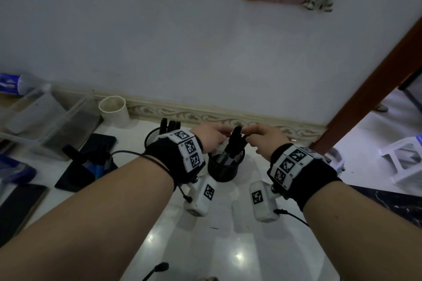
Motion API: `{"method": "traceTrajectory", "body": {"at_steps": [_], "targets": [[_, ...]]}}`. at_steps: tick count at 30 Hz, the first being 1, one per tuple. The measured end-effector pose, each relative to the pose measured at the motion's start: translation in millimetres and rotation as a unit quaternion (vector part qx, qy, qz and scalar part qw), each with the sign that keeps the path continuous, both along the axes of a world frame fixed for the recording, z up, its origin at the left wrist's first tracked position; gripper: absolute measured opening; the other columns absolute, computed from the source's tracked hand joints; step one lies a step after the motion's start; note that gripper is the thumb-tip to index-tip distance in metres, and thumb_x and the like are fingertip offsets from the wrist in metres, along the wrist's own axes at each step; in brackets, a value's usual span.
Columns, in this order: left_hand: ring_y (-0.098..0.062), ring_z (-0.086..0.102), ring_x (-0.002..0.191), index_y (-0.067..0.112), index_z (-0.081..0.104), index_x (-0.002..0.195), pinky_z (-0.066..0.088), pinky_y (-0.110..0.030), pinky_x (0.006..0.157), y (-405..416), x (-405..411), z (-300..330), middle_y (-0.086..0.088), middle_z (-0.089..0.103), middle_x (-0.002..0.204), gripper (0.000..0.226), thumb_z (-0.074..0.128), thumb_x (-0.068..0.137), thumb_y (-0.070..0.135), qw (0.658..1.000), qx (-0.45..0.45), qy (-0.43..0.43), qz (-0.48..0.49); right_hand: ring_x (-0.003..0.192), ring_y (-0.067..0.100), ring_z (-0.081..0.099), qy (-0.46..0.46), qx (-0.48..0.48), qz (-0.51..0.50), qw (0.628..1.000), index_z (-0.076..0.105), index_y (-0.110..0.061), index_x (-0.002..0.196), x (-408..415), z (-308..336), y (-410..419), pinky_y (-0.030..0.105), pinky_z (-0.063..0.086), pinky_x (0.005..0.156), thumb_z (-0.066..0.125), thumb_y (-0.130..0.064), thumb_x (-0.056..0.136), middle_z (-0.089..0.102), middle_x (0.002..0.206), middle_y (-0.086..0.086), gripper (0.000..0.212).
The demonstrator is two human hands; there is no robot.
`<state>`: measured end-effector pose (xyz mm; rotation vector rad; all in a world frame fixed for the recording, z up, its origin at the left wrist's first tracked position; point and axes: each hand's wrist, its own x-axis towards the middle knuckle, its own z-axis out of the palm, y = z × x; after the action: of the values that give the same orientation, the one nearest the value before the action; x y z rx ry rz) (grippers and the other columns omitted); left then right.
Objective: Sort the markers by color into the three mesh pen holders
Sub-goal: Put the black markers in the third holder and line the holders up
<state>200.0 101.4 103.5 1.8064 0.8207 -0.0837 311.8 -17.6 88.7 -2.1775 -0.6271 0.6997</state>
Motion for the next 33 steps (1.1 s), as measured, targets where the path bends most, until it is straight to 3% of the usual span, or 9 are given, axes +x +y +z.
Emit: {"method": "traceTrajectory", "body": {"at_steps": [3,5,8,12,15,22,27,31,33], "targets": [[-0.019,0.055,0.114,0.012,0.052,0.132,0.048,-0.034,0.091,7.1,-7.3,5.3,-0.003,0.059,0.129,0.043,0.043,0.092,-0.001,0.998,-0.029,-0.018,0.053,0.102,0.023,0.063,0.002,0.009,-0.006,1.0,0.061,-0.033,0.077,2.3,0.1,0.9,0.045,0.05,0.094,0.063,-0.025,0.081,0.065,0.09,-0.005,0.009],[-0.018,0.056,0.101,0.011,0.055,0.127,0.046,-0.03,0.079,13.8,-16.3,9.2,-0.002,0.062,0.117,0.036,0.041,0.095,0.003,0.995,-0.032,-0.032,0.086,0.1,0.023,0.063,-0.009,0.01,0.004,1.0,0.06,-0.03,0.087,4.8,1.9,4.1,0.045,0.051,0.093,0.064,-0.031,0.082,0.064,0.095,-0.003,0.006],[-0.015,0.058,0.081,0.012,0.061,0.115,0.042,-0.025,0.062,23.1,-29.4,8.4,-0.002,0.066,0.098,0.027,0.044,0.093,0.008,0.989,-0.046,-0.05,0.13,0.095,0.02,0.062,-0.024,0.013,0.018,0.999,0.061,-0.026,0.109,5.7,6.2,11.9,0.043,0.052,0.091,0.063,-0.034,0.083,0.064,0.103,-0.001,0.027],[-0.013,0.057,0.066,0.017,0.063,0.089,0.039,-0.023,0.054,31.9,-43.2,4.7,0.0,0.068,0.081,0.02,0.044,0.093,0.011,0.98,-0.069,-0.075,0.172,0.106,0.019,0.059,-0.081,-0.021,0.076,0.994,0.059,-0.026,0.124,1.6,12.2,23.1,0.023,0.042,0.087,0.055,-0.033,0.091,0.061,0.11,0.0,0.035],[-0.012,0.055,0.061,0.015,0.062,0.088,0.036,-0.021,0.052,34.7,-54.5,7.0,-0.001,0.067,0.078,0.021,0.043,0.094,0.011,0.975,-0.077,-0.085,0.188,0.11,0.019,0.059,-0.107,-0.054,0.093,0.988,0.067,-0.021,0.115,-6.0,13.7,29.6,0.024,0.042,0.09,0.055,-0.027,0.091,0.065,0.118,0.001,0.028],[-0.002,0.053,0.035,0.013,0.06,0.079,0.034,-0.015,0.041,42.0,-72.8,6.1,0.002,0.066,0.056,0.024,0.043,0.095,0.01,0.957,-0.112,-0.112,0.245,0.101,0.018,0.062,-0.117,-0.049,0.036,0.991,0.072,-0.023,0.102,-6.3,10.8,30.1,0.026,0.047,0.087,0.058,-0.028,0.086,0.069,0.104,-0.001,0.021],[0.0,0.052,0.034,0.015,0.059,0.08,0.035,-0.013,0.04,37.6,-74.4,8.7,-0.002,0.064,0.071,0.022,0.044,0.096,0.014,0.963,-0.103,-0.097,0.228,0.096,0.019,0.063,-0.102,-0.081,0.038,0.991,0.065,-0.027,0.087,-2.0,4.6,27.2,0.03,0.05,0.087,0.059,-0.031,0.085,0.065,0.092,-0.003,0.008],[0.0,0.053,0.036,0.016,0.059,0.081,0.036,-0.014,0.043,36.5,-75.1,9.8,-0.001,0.064,0.072,0.021,0.045,0.096,0.017,0.967,-0.096,-0.088,0.22,0.099,0.02,0.062,-0.101,-0.075,0.025,0.992,0.069,-0.024,0.1,-1.7,4.5,25.6,0.033,0.049,0.091,0.057,-0.034,0.086,0.067,0.101,-0.001,0.02],[0.0,0.053,0.036,0.016,0.059,0.081,0.037,-0.015,0.044,36.4,-76.5,10.3,0.0,0.064,0.072,0.021,0.044,0.096,0.017,0.968,-0.094,-0.085,0.219,0.091,0.019,0.061,-0.093,-0.066,0.017,0.993,0.068,-0.023,0.104,-2.3,3.3,24.0,0.034,0.052,0.089,0.06,-0.034,0.085,0.065,0.098,-0.001,0.024]]}}
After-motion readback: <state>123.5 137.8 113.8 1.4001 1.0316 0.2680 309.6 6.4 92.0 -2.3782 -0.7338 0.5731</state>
